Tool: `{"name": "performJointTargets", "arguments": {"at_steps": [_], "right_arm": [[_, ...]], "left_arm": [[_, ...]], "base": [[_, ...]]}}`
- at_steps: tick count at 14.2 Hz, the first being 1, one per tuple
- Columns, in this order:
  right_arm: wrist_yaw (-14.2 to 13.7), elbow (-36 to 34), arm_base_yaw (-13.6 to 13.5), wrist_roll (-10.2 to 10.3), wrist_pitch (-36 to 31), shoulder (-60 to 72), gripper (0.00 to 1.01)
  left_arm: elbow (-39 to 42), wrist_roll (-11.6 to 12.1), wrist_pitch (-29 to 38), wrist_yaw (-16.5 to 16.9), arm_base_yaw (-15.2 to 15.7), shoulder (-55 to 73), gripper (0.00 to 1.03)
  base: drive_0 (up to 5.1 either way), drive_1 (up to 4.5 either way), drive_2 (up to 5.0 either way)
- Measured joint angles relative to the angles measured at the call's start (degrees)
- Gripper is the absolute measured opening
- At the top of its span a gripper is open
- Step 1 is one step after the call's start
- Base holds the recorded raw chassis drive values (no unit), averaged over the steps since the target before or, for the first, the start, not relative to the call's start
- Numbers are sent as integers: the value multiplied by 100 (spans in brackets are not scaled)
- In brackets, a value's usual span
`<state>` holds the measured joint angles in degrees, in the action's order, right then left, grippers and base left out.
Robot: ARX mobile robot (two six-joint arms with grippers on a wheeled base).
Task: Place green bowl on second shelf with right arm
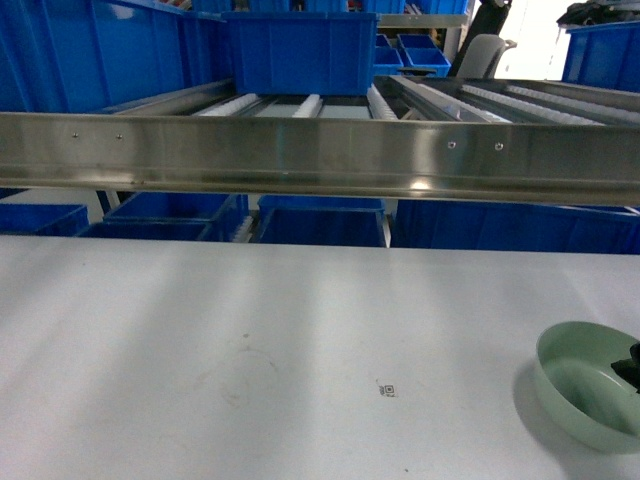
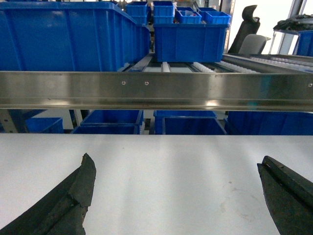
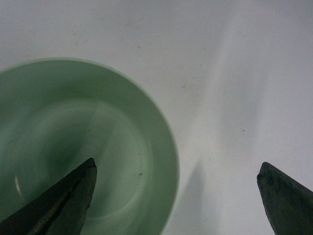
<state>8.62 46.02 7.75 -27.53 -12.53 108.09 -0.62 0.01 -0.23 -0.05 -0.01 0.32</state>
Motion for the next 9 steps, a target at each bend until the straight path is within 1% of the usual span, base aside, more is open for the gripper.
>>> {"name": "performJointTargets", "arguments": {"at_steps": [1,2,3,4,8,9], "right_arm": [[42,201,96,26,31,236,98],[103,341,76,94,48,409,79],[70,341,-26,118,22,487,70],[31,321,-103,138,11,551,54],[-79,168,-282,249,-76,560,11],[7,136,-291,313,-142,531,3]], "left_arm": [[0,2,0,0,0,0,98],[0,0,0,0,0,0,98],[0,0,0,0,0,0,98],[0,2,0,0,0,0,98],[0,0,0,0,0,0,98],[0,0,0,0,0,0,98]], "base": [[0,0,0],[0,0,0],[0,0,0],[0,0,0],[0,0,0],[0,0,0]]}}
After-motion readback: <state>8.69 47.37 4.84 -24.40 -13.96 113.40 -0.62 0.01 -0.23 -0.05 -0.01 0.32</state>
